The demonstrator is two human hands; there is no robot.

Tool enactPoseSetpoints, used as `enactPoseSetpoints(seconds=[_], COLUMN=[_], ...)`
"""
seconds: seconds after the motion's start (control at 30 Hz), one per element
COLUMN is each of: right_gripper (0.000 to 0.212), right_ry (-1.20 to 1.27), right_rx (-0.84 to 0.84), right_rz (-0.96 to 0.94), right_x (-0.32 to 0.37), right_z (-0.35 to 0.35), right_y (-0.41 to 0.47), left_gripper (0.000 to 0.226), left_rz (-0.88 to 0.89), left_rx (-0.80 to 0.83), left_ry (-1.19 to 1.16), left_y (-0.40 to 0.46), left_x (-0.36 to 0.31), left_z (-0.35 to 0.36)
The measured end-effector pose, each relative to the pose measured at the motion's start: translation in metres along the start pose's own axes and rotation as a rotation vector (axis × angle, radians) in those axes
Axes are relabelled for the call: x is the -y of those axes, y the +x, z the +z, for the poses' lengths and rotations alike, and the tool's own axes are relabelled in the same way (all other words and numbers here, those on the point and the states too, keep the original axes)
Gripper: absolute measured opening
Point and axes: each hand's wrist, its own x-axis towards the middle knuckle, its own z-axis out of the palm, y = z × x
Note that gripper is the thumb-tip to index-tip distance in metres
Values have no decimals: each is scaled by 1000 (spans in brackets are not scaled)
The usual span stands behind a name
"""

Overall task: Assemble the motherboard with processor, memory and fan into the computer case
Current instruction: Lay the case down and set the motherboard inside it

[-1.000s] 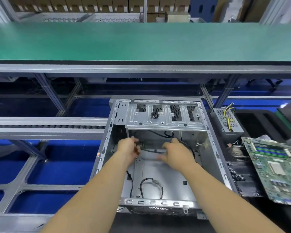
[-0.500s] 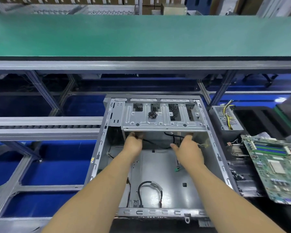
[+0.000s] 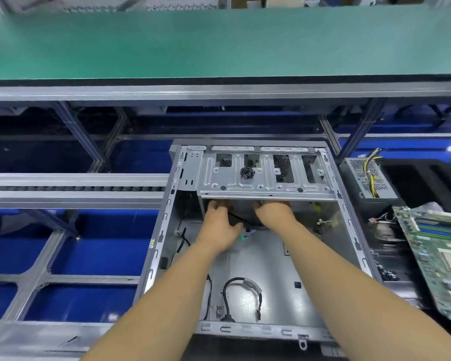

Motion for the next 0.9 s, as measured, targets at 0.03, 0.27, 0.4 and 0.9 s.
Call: enactPoseSetpoints(seconds=[0.03,0.27,0.4,0.9], right_gripper=[47,36,48,23], right_ry=[8,-96,366,757], right_rx=[34,144,261,166], right_rz=[2,-123,-47,153], right_x=[0,-10,-17,-2], right_z=[0,8,-17,1], right_y=[1,5,4,-7], left_gripper=[32,47,46,56], left_rz=[33,222,260,268], left_rx=[1,-31,64,114], left_ry=[51,374,537,669], left_y=[1,-3,3,10], left_x=[3,-8,-3,-22], left_z=[1,11,11,43])
